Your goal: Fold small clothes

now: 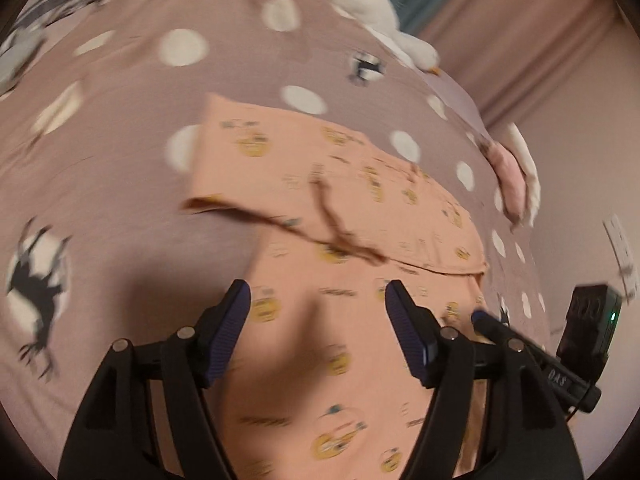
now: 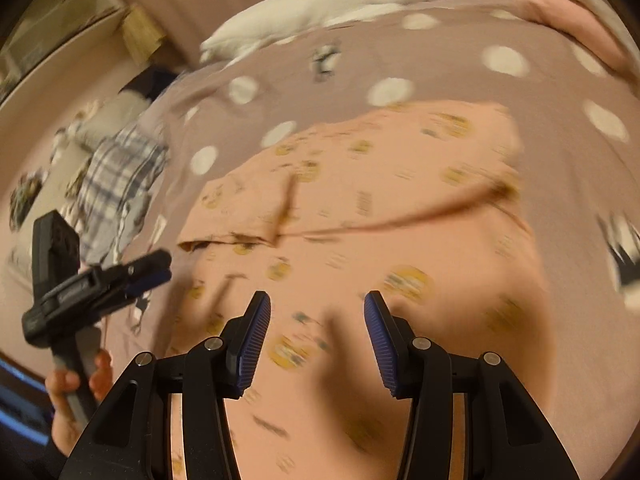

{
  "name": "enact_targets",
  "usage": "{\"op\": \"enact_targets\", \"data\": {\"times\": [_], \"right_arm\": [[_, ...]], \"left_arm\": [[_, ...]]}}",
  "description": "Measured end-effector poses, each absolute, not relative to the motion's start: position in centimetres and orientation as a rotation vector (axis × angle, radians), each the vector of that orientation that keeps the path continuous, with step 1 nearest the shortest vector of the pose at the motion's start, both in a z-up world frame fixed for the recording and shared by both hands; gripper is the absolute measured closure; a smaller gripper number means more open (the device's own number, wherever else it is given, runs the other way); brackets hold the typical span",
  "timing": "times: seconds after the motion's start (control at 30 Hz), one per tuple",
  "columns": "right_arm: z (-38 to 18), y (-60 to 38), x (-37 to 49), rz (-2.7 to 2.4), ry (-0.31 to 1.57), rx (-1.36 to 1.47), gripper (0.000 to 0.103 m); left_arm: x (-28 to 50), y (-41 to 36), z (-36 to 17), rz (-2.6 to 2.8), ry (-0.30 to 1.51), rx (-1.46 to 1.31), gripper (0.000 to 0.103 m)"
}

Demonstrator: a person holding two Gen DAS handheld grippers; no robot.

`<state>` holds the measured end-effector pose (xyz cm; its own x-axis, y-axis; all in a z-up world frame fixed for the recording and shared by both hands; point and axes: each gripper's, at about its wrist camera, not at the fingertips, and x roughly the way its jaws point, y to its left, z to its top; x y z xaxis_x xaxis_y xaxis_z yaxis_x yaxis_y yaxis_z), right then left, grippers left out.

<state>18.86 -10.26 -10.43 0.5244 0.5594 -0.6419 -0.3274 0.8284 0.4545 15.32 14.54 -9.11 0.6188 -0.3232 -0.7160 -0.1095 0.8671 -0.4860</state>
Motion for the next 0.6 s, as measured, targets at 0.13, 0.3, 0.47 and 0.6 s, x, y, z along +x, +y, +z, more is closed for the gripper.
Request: {"op": "enact_targets", "data": {"times": [0.13,0.3,0.47,0.6], "right_arm": [[-8.7,-5.0,21.6,0.636,0.834,0.190,0.054],[-8.9,0.4,23.6,0.652,0.854,0.015,0.054],[-10.2,3.8,24.6,0.638,0.875,-0.168,0.054],[-11.3,4.6,25.6,0.610,0.918,-0.248,0.059]], "left_arm": [[13.8,16.5,-9.4,-0.097,0.895,-0.560,0.033],[12.5,17.7,-9.6,-0.086,0.889,-0.601,0.033],[11.6,18.1,-9.8,-0.113,0.883,-0.643,0.033],[11.1,18.7,-10.0,-0.117,0.872,-0.685,0.033]]}}
